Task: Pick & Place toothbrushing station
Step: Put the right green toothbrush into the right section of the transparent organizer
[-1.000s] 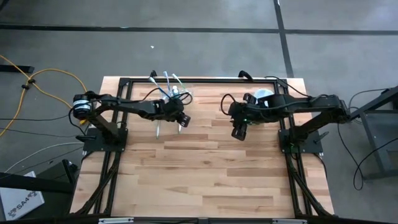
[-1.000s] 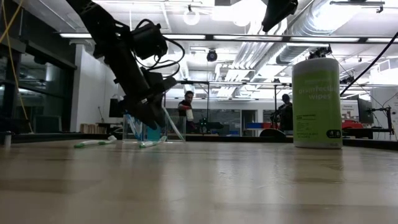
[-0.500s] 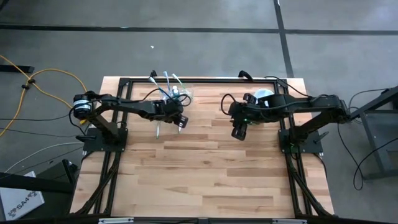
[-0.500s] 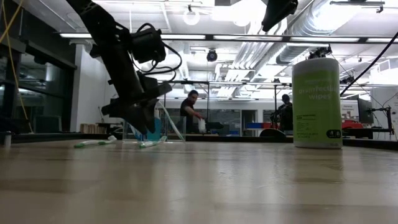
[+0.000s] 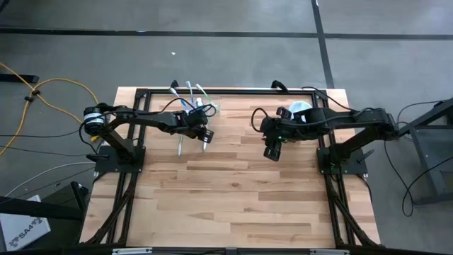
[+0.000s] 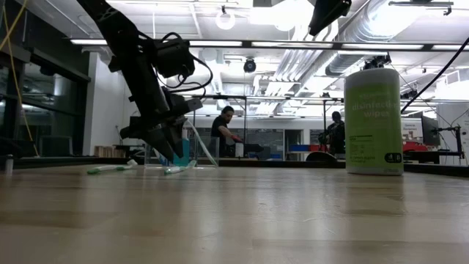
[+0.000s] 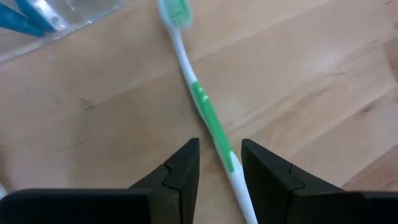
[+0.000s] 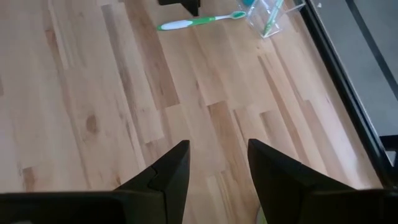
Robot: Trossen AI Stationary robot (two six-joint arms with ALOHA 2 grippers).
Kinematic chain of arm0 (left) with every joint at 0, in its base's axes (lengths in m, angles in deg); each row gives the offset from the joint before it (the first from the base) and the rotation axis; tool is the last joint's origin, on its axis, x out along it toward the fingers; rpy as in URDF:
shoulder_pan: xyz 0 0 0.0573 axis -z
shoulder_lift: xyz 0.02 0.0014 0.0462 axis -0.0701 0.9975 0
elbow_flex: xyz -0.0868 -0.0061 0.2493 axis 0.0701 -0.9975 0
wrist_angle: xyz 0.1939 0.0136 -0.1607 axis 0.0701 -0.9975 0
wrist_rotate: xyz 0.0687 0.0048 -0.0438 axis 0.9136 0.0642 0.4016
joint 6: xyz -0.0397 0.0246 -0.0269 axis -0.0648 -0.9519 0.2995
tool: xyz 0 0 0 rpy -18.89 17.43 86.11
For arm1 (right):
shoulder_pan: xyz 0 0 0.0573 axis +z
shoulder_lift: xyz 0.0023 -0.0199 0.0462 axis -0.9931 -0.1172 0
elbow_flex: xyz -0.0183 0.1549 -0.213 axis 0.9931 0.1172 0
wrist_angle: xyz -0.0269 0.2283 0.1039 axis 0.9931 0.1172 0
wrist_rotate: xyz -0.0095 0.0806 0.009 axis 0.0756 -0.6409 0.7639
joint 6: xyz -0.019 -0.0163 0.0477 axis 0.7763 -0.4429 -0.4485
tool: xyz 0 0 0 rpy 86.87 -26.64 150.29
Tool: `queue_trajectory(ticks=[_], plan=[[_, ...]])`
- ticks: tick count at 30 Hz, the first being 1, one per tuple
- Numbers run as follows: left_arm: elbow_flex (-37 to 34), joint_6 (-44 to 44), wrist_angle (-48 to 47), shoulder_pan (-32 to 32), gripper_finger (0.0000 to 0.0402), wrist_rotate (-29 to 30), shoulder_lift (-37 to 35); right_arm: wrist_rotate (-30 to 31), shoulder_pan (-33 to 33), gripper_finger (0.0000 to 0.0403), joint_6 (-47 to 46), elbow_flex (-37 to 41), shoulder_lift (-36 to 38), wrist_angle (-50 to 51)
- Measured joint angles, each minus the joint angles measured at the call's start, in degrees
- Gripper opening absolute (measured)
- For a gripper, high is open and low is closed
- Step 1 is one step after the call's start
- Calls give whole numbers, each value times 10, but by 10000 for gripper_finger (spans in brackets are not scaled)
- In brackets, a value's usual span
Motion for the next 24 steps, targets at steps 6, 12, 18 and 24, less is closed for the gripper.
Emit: queue_trajectory(ticks=[6,12,18,24], plan=[[0,-2,33,-7,116,-42,15,0,10,153,0,0,0,0],[1,9,48,-7,116,-49,54,-1,11,153,0,0,0,-4],[2,13,53,-7,116,-43,63,-2,11,153,0,0,0,-4],[2,13,56,-7,116,-43,64,-1,11,153,0,0,0,-4]])
